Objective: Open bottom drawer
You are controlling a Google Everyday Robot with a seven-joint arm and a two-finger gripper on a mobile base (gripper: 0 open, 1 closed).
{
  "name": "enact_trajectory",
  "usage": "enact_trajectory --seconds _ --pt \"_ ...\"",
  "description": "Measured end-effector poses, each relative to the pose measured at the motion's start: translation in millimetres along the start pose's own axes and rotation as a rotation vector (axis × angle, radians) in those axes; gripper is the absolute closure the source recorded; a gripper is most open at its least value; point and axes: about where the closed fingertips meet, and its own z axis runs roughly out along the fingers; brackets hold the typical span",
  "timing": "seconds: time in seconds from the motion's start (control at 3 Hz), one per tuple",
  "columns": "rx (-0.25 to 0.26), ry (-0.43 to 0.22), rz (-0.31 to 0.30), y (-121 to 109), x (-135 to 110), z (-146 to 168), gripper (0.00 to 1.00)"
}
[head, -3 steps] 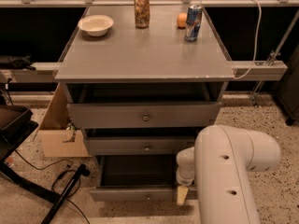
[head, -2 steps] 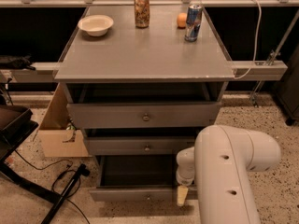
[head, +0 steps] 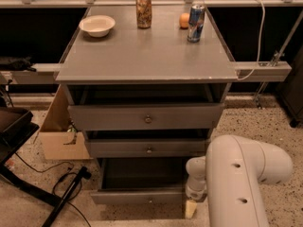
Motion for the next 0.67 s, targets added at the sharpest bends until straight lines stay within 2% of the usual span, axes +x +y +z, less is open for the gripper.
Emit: enact_trajectory --seconds 0.33,0.67 --pt "-0.02 0.002 0.017 7.9 5.7 -0.5 0.44" --pt "-0.02 0.001 0.017 3.6 2.9 -2.7 0.67"
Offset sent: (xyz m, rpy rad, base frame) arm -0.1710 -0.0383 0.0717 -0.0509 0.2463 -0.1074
